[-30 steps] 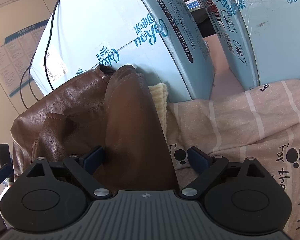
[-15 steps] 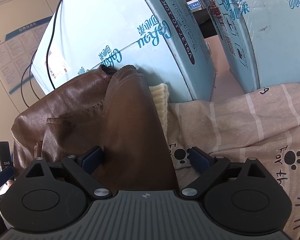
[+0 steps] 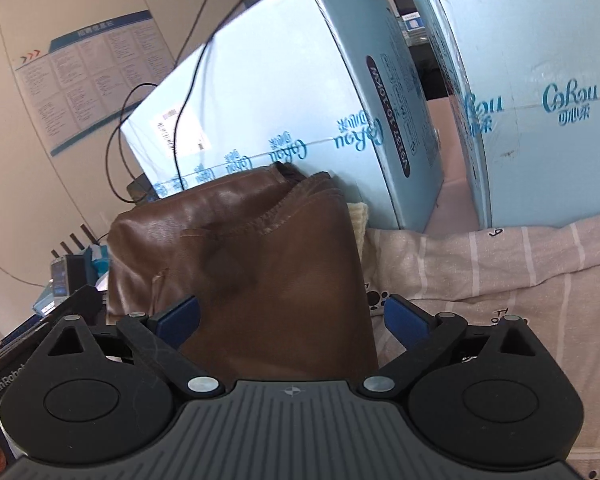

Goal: Fold clothes

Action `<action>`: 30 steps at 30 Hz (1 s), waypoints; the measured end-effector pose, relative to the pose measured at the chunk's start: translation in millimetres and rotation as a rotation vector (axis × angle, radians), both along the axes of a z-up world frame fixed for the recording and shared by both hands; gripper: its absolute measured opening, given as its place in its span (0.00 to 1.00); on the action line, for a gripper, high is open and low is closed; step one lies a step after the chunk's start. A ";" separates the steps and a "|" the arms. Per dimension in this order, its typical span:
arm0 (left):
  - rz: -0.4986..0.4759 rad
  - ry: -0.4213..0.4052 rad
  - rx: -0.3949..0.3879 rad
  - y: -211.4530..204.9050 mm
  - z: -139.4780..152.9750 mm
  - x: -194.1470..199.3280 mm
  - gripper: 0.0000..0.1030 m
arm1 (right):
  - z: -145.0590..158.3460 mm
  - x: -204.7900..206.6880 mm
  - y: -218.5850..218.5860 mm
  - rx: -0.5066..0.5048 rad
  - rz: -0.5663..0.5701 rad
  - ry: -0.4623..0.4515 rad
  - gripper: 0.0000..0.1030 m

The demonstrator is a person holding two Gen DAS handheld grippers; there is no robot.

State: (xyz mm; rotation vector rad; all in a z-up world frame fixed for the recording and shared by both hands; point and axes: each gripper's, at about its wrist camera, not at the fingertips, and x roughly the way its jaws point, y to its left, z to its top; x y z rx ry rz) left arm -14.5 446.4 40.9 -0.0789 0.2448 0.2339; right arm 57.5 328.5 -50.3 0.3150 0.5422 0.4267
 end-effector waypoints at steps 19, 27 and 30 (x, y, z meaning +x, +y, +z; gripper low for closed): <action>0.017 0.065 -0.129 -40.6 36.8 -70.0 1.00 | 40.0 -65.4 -46.0 -0.054 0.276 -0.081 1.00; 0.153 0.026 -0.177 -43.5 41.0 -80.5 1.00 | 46.7 -72.5 -56.3 -0.093 0.277 -0.132 1.00; 0.190 0.011 -0.209 -41.9 41.3 -81.4 1.00 | 48.1 -71.0 -58.7 -0.090 0.284 -0.129 1.00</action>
